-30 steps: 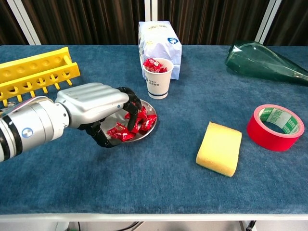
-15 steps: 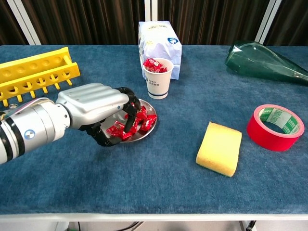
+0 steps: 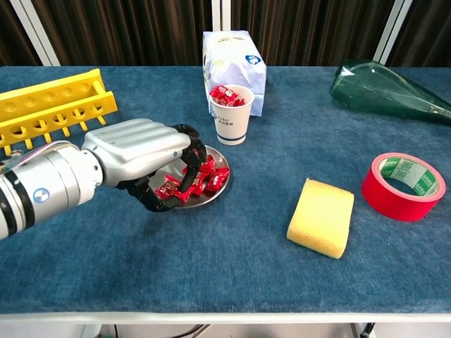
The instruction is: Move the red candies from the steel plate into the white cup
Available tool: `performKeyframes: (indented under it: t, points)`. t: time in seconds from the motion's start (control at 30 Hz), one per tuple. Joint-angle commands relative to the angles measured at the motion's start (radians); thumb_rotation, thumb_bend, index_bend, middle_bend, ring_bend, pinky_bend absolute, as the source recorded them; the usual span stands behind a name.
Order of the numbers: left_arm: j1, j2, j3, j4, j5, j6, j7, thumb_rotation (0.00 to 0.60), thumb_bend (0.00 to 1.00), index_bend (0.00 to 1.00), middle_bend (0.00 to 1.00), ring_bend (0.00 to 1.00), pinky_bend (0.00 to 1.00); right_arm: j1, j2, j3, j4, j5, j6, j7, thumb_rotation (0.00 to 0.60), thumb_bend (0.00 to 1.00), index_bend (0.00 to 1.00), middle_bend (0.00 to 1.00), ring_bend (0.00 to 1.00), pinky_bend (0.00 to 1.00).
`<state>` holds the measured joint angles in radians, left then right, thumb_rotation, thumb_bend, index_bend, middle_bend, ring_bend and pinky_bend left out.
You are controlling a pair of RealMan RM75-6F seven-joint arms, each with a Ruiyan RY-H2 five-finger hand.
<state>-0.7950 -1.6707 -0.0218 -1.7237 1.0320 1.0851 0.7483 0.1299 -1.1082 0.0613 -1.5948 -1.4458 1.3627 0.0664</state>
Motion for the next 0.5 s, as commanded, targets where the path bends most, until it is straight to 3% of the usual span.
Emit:
performKeyframes:
  t: [0.03, 0.27, 0.5]
  points:
    - [0.003, 0.012, -0.005, -0.024, 0.016, 0.012, 0.003, 0.6, 0.36, 0.62, 0.22, 0.05, 0.2, 0.0, 0.0, 0.0, 0.0, 0.0, 0.001, 0.001, 0.6, 0.29, 0.0, 0.0, 0.0, 0.0]
    - [0.005, 0.059, -0.042, -0.102, 0.055, 0.064, 0.022, 0.6, 0.36, 0.63, 0.22, 0.05, 0.2, -0.002, 0.003, 0.0, -0.001, -0.003, 0.004, 0.006, 0.6, 0.29, 0.0, 0.0, 0.0, 0.0]
    - [-0.029, 0.082, -0.143, -0.11, 0.024, 0.079, 0.041, 0.6, 0.36, 0.63, 0.22, 0.05, 0.2, -0.005, 0.006, -0.001, -0.003, -0.007, 0.011, 0.013, 0.6, 0.29, 0.0, 0.0, 0.0, 0.0]
